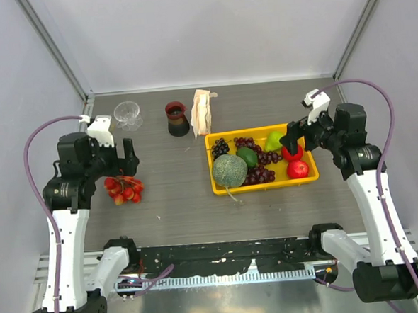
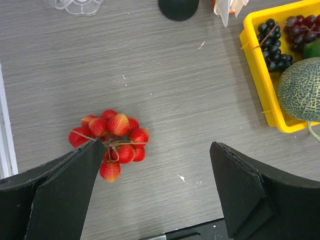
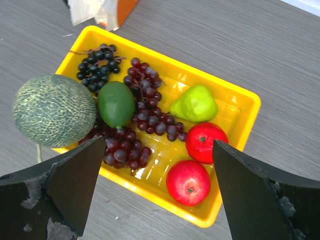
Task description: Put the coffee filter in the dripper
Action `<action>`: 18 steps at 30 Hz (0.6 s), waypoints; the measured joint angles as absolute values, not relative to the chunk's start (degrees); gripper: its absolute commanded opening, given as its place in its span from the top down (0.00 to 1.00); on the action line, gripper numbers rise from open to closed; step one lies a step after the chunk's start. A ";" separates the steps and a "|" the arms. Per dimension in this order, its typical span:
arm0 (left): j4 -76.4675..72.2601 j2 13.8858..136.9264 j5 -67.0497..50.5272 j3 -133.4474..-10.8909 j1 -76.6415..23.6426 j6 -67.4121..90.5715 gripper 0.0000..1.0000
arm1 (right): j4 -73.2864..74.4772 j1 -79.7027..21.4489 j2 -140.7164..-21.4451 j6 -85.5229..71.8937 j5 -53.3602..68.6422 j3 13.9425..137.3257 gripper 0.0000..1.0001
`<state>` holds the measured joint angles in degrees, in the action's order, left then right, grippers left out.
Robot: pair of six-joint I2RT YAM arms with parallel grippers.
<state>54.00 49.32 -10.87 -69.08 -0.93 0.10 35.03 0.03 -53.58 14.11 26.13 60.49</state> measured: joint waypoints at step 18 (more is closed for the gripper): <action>58.74 53.69 -33.26 -72.77 13.23 2.15 0.01 | 39.44 -44.18 -87.22 26.52 12.19 87.09 0.04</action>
<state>58.74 53.69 -33.26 -72.77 13.23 2.15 39.44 -44.18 -87.22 26.52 12.19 87.09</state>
